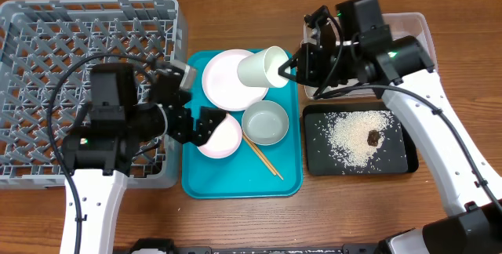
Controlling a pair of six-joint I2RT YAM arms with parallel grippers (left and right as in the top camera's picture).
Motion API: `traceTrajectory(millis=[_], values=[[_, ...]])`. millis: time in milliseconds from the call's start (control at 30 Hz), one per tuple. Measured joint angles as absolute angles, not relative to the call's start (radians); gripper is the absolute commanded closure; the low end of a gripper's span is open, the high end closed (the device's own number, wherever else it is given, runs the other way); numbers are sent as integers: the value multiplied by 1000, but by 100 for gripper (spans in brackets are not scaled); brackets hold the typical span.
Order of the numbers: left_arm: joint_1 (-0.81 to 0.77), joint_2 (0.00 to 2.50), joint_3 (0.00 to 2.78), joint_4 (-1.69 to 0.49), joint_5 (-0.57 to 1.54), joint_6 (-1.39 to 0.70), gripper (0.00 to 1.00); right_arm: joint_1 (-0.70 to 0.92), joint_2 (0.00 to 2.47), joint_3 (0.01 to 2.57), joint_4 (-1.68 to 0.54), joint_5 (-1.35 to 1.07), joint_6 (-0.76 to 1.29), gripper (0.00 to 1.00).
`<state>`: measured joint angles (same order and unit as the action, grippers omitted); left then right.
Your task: Sort waste into correct bins and load items into the dishwasher
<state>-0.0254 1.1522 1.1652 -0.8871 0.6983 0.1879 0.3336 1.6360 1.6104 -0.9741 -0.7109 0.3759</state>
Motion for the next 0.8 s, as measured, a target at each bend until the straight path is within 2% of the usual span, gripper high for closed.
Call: traceTrajectory(millis=[267, 367, 800], values=[[-40, 1152, 1165, -757, 958, 276, 1, 321, 1636, 1610, -973, -1142, 311, 96], [-40, 1152, 1166, -699, 1048, 295, 1, 323, 1636, 1610, -979, -1233, 299, 96], [-40, 1152, 1166, -552, 1269, 300, 5, 329, 1636, 1610, -987, -1287, 287, 96]])
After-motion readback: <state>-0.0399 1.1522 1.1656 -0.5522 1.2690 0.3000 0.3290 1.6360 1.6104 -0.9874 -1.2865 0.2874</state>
